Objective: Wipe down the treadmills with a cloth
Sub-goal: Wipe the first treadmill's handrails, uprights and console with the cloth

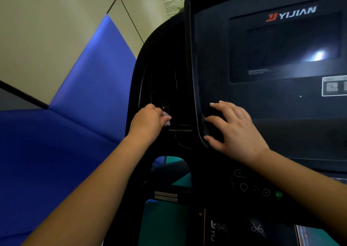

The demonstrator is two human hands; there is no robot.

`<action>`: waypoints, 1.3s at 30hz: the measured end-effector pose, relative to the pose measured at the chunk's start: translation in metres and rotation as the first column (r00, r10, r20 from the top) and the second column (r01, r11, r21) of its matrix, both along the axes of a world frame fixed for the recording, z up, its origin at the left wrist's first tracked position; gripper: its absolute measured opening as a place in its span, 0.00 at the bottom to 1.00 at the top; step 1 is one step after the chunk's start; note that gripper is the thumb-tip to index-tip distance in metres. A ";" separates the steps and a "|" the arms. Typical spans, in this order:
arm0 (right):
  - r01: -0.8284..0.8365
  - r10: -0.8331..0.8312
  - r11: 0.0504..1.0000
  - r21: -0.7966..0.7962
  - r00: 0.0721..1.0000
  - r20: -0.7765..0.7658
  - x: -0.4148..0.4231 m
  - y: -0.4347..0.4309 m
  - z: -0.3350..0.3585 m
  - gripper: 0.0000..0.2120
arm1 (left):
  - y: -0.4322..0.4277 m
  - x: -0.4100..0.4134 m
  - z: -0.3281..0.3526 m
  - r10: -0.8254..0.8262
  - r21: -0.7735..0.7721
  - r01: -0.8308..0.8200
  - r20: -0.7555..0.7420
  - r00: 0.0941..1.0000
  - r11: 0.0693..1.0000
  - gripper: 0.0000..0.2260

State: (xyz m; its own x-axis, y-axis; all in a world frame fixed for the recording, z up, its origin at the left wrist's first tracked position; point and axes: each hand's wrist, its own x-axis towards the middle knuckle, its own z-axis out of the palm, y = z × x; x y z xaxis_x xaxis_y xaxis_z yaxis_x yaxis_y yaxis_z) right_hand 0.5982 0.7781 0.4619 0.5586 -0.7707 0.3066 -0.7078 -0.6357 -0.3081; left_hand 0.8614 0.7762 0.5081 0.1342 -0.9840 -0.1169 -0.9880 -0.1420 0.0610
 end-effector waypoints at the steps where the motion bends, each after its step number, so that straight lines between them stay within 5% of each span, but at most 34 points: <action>1: -0.001 0.001 1.000 0.000 1.000 0.003 0.000 0.000 0.000 0.22 | 0.001 0.001 0.002 0.001 0.050 -0.002 0.008 1.000 0.999 0.16; 7: -0.007 0.007 1.000 -0.002 1.000 0.020 0.000 0.000 0.000 0.22 | -0.025 -0.006 0.018 0.129 0.366 -0.194 0.196 0.972 0.910 0.17; 12: -0.007 0.007 1.000 0.000 0.999 0.036 0.000 0.000 0.000 0.22 | -0.011 -0.007 0.019 0.050 0.164 -0.005 -0.273 0.961 0.986 0.13; 17: -0.009 0.009 1.000 -0.001 0.999 0.035 0.000 0.000 0.000 0.22 | -0.018 0.012 0.022 -0.050 0.262 0.033 0.058 0.997 0.965 0.15; 22: -0.008 0.008 1.000 0.003 1.000 0.027 -0.001 0.000 0.000 0.22 | -0.015 -0.010 0.018 -0.103 0.189 0.118 -0.091 0.991 0.975 0.11; 29: -0.013 0.013 1.000 0.010 1.000 0.019 -0.002 -0.001 0.000 0.22 | -0.012 -0.012 0.024 -0.096 0.194 0.075 0.100 0.990 0.978 0.11; 32: -0.020 0.020 1.000 0.022 1.000 0.024 -0.002 0.000 0.001 0.22 | -0.010 -0.022 0.020 0.010 0.216 0.027 -0.168 0.986 0.976 0.11; 35: -0.022 0.022 0.999 0.025 0.999 0.024 -0.002 0.000 0.000 0.22 | -0.004 -0.007 0.025 0.202 0.044 -0.204 -0.434 0.878 0.978 0.10; 37: -0.021 0.020 0.999 0.024 1.000 0.021 -0.002 0.000 0.000 0.22 | -0.004 0.005 0.023 0.219 -0.220 -0.331 -0.414 0.883 0.917 0.11; 39: -0.015 0.015 1.000 0.022 1.000 0.022 -0.001 0.000 0.001 0.22 | -0.011 0.009 0.016 0.167 -0.356 -0.275 -0.304 0.938 0.893 0.12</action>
State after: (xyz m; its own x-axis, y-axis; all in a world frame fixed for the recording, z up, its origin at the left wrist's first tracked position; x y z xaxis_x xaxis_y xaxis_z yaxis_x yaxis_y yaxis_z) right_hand 0.5975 0.7777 0.4625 0.5635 -0.7692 0.3014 -0.6912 -0.6388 -0.3378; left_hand 0.8709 0.7648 0.5244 0.3713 -0.9053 0.2063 -0.8746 -0.2665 0.4050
